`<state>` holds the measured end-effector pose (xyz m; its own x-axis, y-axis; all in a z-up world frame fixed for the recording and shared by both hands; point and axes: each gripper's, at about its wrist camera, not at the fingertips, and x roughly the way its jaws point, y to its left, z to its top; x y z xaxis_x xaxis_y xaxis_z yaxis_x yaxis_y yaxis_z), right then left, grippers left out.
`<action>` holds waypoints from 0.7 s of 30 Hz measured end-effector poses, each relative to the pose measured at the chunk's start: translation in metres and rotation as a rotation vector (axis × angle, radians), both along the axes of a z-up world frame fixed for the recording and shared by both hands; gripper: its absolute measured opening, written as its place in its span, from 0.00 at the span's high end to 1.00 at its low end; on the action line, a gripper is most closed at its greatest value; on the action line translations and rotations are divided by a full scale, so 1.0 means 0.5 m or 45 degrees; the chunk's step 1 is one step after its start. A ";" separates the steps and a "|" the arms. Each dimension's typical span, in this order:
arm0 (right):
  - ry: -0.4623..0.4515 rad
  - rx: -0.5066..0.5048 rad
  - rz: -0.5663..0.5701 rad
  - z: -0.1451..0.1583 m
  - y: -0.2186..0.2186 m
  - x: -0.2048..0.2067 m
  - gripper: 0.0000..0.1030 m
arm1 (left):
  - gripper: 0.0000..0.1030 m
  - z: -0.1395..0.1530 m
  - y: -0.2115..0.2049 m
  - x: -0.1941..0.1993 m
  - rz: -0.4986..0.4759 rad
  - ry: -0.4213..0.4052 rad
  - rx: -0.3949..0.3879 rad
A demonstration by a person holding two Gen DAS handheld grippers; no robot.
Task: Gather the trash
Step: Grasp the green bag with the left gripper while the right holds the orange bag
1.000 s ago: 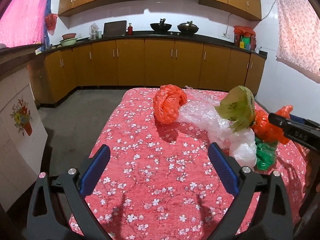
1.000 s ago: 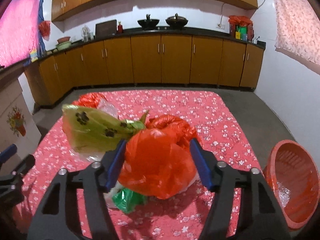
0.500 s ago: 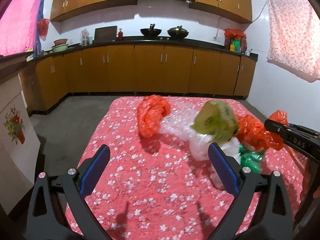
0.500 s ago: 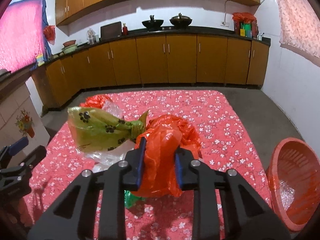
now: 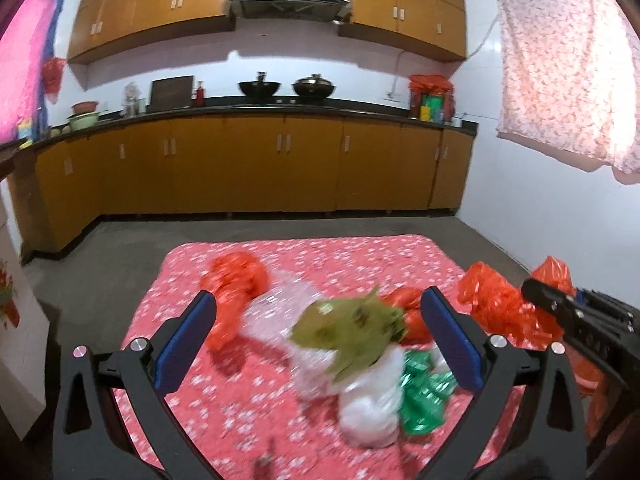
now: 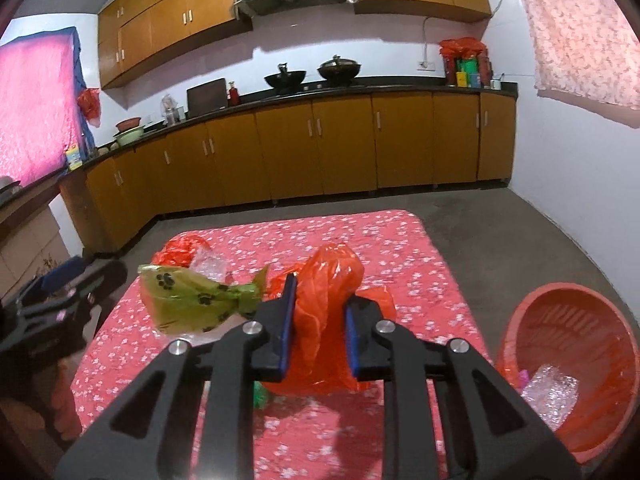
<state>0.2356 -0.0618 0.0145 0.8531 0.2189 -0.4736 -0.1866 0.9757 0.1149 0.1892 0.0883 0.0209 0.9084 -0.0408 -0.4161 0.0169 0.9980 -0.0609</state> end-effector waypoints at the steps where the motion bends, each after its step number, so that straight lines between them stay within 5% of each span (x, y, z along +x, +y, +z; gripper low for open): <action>1: 0.001 0.001 -0.011 -0.001 -0.009 -0.002 0.79 | 0.02 -0.001 -0.010 0.016 -0.011 0.008 0.013; 12: 0.032 0.020 -0.096 -0.019 -0.091 -0.002 0.79 | 0.04 -0.072 -0.041 0.107 -0.039 0.210 0.051; 21: 0.058 0.031 -0.104 -0.035 -0.087 0.000 0.79 | 0.42 -0.093 -0.064 0.111 -0.098 0.266 0.074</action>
<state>0.2354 -0.1052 -0.0031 0.8461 0.1612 -0.5080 -0.1002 0.9843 0.1454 0.2446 0.0560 -0.0257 0.7972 -0.0768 -0.5988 0.0858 0.9962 -0.0137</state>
